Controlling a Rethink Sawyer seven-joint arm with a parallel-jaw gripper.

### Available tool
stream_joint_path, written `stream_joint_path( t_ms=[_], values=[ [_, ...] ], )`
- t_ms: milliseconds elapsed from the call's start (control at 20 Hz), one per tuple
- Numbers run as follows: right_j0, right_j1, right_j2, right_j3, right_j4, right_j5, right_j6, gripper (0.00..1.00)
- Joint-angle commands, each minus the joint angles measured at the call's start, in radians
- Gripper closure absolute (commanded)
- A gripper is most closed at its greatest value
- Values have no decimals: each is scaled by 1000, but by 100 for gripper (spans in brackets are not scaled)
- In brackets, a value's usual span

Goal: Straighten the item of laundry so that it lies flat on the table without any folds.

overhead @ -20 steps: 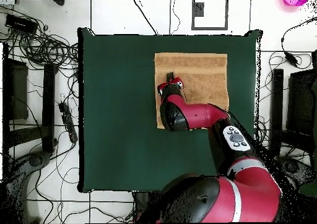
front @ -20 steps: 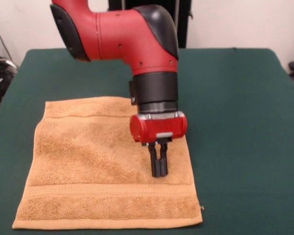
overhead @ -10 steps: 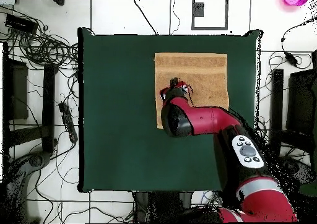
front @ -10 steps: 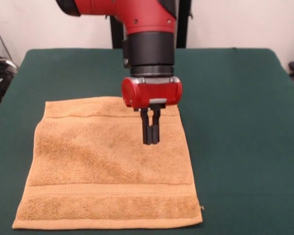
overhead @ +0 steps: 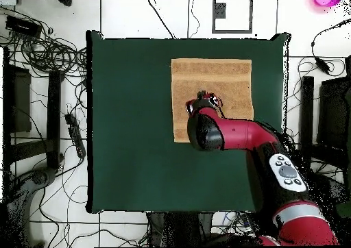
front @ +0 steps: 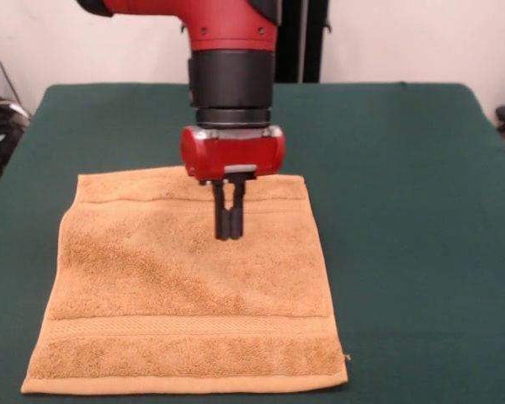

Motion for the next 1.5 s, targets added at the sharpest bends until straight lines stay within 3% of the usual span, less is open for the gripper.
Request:
stream_joint_path(
  t_ms=[50,300,1100,1500],
  values=[
    [-24,105,88,69,90,271,118,100],
    [-23,93,97,72,137,385,109,100],
    [-18,76,123,99,139,382,117,100],
    [-50,86,175,135,148,474,58,100]
  ],
)
